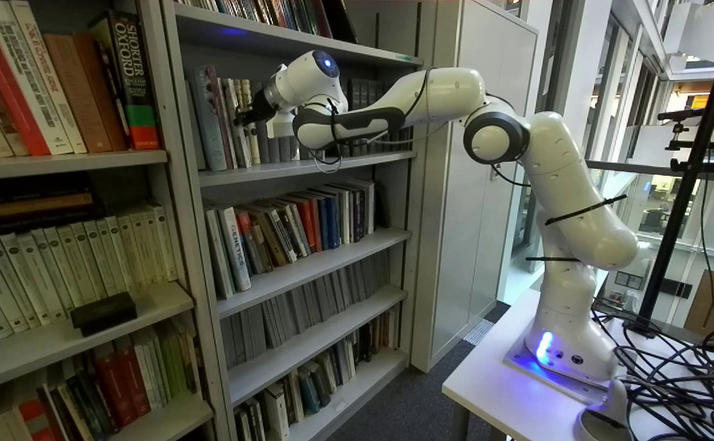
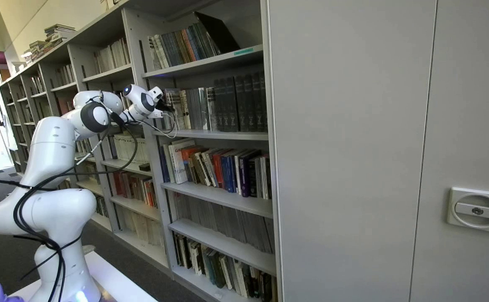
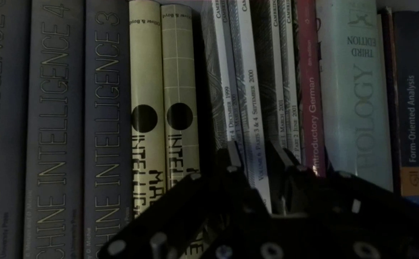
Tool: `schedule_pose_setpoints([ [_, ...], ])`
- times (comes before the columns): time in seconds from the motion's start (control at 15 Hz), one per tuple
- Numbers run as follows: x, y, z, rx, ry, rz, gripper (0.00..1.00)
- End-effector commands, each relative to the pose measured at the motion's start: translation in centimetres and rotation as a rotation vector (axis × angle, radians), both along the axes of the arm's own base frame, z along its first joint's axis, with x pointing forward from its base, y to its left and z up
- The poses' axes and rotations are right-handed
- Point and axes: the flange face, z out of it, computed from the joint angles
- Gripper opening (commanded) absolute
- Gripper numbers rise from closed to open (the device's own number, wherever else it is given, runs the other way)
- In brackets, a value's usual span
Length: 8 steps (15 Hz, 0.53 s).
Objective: Remove the fifth book from the left of the second shelf of the cabinet on the right and put it before the big grey books on the same shelf
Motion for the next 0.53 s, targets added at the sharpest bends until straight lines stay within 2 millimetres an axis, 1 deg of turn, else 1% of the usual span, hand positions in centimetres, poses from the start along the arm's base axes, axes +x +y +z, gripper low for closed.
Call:
schedule_pose_setpoints([
  [0.0, 0.36, -0.63, 0.74, 0.009, -0.006, -0.025, 0.16],
  [0.07, 0.34, -0.60, 0.76, 0.009, -0.006, -0.025, 0.05],
  [0.13, 0.31, -0.57, 0.76, 0.009, -0.006, -0.024, 0.00],
  [0.33, 0.10, -0.52, 0.61, 0.009, 0.006, -0.018, 0.03],
  [0.47, -0.13, -0.50, 0.39, 0.005, 0.016, -0.013, 0.03],
])
